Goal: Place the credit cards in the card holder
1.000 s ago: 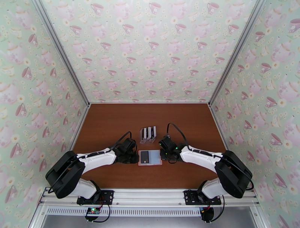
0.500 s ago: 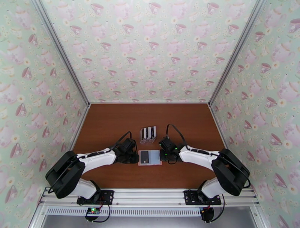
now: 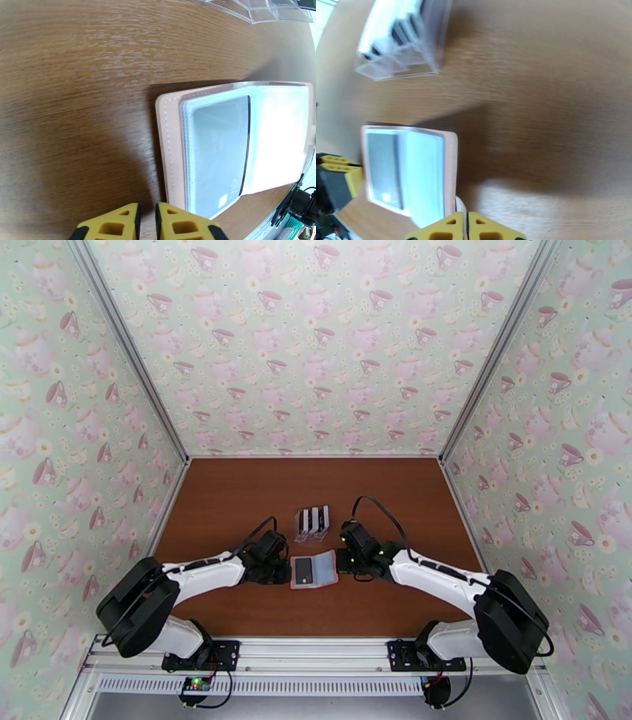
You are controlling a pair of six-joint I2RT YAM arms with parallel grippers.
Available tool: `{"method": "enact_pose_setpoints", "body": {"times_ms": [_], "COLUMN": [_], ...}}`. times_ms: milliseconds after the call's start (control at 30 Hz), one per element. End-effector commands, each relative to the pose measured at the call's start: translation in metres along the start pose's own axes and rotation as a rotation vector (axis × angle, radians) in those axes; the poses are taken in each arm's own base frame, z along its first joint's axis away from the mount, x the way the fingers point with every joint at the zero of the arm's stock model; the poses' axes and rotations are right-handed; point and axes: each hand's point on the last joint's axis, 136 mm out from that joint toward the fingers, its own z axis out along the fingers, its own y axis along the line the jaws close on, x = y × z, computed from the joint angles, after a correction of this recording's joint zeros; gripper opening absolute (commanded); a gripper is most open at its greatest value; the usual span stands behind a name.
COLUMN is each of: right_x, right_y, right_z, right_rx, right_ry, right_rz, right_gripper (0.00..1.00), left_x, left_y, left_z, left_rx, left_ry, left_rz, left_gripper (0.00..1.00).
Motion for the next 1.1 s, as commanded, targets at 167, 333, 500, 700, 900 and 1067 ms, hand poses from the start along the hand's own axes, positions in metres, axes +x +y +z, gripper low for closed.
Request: {"method": "enact_pose_setpoints", "body": {"times_ms": [167, 333, 500, 700, 900, 1067], "right_x": [-0.019, -0.018, -0.015, -0.008, -0.003, -0.002], "right_y": [0.052, 0.075, 0.094, 0.106, 0.111, 0.115], "right_z": [-0.020, -0.017, -0.010, 0.004, 0.017, 0.026], "right_rx": [-0.185, -0.219, -0.245, -0.254, -0.251, -0.258], "right_ry": [-0.020, -0.005, 0.014, 0.043, 0.066, 0.079], "right_rz": [0.020, -0.006, -0.026, -0.039, -0.044, -0.043], "right_gripper": [0.04, 0.05, 0.06, 0.07, 0.08, 0.10], "left_x": [0.010, 0.009, 0.009, 0.010, 0.009, 0.009], "left_y": [0.002, 0.001, 0.002, 0.001, 0.001, 0.001], "left_z": [0.009, 0.010, 0.010, 0.010, 0.009, 0.009], "left_rx": [0.000, 0.005, 0.006, 0.007, 0.007, 0.005], "left_ry": [0.054, 0.053, 0.054, 0.055, 0.053, 0.053], "left_rz": [-0.011, -0.008, -0.009, -0.005, -0.002, 0.000], "left_gripper": [0.16, 0.16, 0.15, 0.15, 0.14, 0.14]}}
